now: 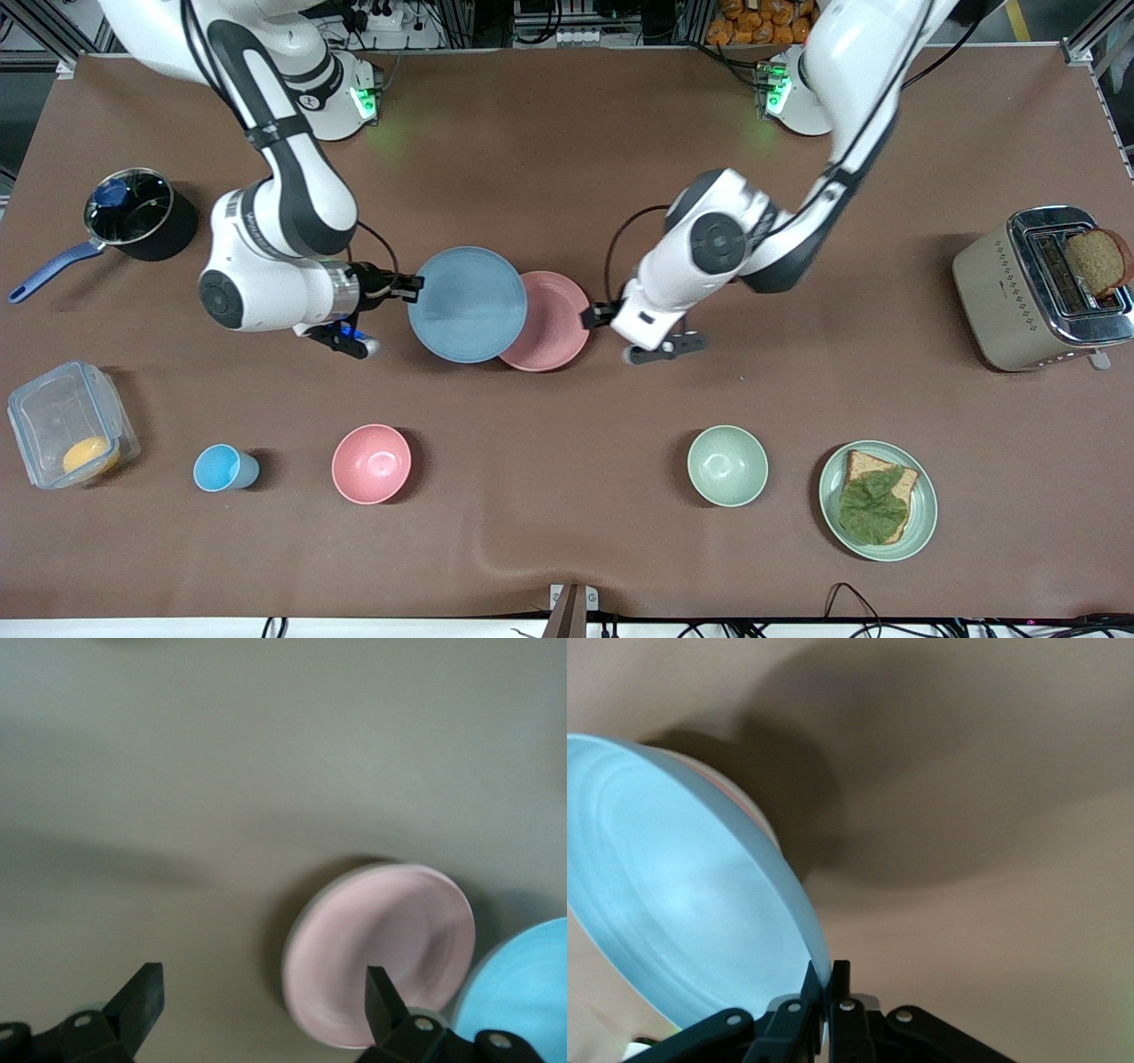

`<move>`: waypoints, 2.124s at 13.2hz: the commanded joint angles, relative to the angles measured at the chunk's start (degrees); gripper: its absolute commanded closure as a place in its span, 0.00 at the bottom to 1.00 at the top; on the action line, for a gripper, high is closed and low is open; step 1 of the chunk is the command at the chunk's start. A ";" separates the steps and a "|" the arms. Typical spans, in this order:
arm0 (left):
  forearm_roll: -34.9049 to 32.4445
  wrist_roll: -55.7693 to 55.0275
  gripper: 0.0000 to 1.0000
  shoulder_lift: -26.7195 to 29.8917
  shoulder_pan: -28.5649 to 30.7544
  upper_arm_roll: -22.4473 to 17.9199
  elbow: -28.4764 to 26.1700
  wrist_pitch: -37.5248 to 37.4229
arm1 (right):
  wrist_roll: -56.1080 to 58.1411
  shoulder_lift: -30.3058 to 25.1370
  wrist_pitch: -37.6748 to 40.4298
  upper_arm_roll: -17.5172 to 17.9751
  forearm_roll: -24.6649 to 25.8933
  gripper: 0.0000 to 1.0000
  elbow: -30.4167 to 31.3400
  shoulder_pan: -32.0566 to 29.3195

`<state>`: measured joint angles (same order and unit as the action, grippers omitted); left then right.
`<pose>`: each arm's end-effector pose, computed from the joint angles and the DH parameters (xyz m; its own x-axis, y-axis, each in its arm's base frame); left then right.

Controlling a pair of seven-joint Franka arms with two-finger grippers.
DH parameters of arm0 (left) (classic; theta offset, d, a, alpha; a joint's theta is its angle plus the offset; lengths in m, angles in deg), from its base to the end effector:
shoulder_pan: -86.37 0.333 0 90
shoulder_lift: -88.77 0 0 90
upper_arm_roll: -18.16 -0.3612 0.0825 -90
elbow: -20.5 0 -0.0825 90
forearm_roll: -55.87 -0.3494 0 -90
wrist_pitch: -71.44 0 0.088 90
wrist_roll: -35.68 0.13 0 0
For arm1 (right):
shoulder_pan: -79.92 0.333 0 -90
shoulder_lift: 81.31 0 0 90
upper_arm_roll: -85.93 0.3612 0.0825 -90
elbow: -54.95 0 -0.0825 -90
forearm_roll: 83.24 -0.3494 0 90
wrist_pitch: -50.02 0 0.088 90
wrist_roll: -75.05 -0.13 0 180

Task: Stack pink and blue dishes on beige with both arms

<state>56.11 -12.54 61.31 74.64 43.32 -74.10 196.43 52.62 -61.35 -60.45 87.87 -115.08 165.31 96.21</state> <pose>0.5622 -0.3684 0.4000 0.9664 0.2407 -0.0900 0.2543 -0.9465 0.1989 0.5251 0.2222 0.3401 0.8247 -0.2445 -0.5100 -0.4072 -0.8825 -0.2353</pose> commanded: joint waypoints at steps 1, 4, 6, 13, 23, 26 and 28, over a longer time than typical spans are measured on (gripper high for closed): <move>-1.56 1.72 0.00 12.05 4.68 -0.47 -2.69 -10.60 | -1.56 0.51 -4.30 -0.45 -3.74 1.00 1.27 2.78; -1.47 13.11 0.00 19.45 10.74 -0.56 -1.99 -19.85 | -4.54 2.44 -10.45 -0.45 -5.42 1.00 1.80 7.96; -1.47 21.56 0.00 21.22 15.58 -0.56 0.37 -25.82 | -5.78 3.76 -13.62 -0.45 -5.51 1.00 1.80 10.42; -0.86 33.61 0.00 27.99 24.55 -0.64 4.69 -40.34 | -7.80 5.52 -17.24 -0.45 -5.86 1.00 1.71 12.98; -1.29 41.19 0.00 28.96 15.16 -13.48 4.95 -40.44 | 1.22 -2.99 1.11 -4.57 7.39 0.00 0.48 3.34; -1.29 41.19 0.00 28.87 15.16 -13.21 4.87 -40.44 | 11.06 -7.65 6.92 -4.66 10.83 0.00 -3.54 -5.45; -1.29 41.19 0.00 28.96 15.16 -13.12 4.69 -40.44 | 12.41 -9.58 10.61 -4.66 20.89 0.00 -8.72 -6.26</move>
<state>55.37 27.47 89.56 90.12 30.39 -69.26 156.86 64.60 -68.24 -52.92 82.20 -101.38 160.13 90.37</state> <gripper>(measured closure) 0.000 0.000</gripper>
